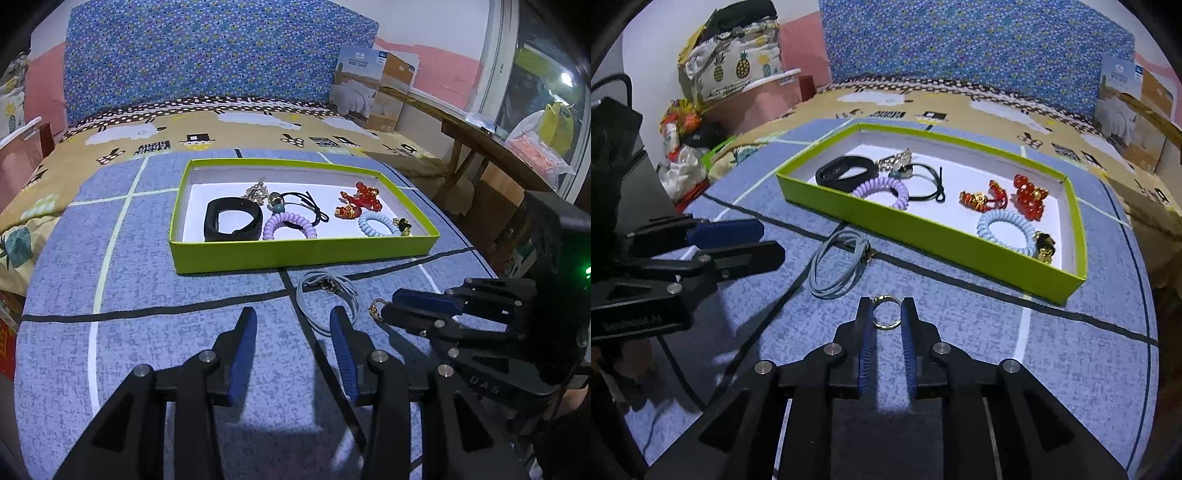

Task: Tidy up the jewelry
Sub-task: 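Grasp the gold ring with the right gripper while the left grasps the grey cable bracelet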

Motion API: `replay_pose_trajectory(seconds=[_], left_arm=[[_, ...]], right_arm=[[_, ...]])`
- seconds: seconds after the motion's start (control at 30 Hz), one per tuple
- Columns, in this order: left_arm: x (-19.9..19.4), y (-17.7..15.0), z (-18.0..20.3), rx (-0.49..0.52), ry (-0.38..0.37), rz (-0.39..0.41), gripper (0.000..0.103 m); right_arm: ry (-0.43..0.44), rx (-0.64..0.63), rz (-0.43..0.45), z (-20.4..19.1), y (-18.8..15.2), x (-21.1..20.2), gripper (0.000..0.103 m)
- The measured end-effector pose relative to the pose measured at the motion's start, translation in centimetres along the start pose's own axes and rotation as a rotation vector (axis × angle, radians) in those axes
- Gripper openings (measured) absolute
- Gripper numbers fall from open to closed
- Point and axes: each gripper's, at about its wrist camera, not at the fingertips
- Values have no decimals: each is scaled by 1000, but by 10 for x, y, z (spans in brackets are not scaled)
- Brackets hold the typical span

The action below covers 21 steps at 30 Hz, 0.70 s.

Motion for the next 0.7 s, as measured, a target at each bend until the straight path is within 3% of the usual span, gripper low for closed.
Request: replay_pose_trajectory(seconds=[0.7], left_arm=[[1,0,-6,-18,4,-2,43]], right_arm=[[12,-44,-32,-4,3,12,24]])
Point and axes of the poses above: each gripper's, at about its wrist camera, not at the fingertips, and x roughly the way its jaws point, z to its right, y to its top, and after that the axes turned 9 degrees about z, right-handed
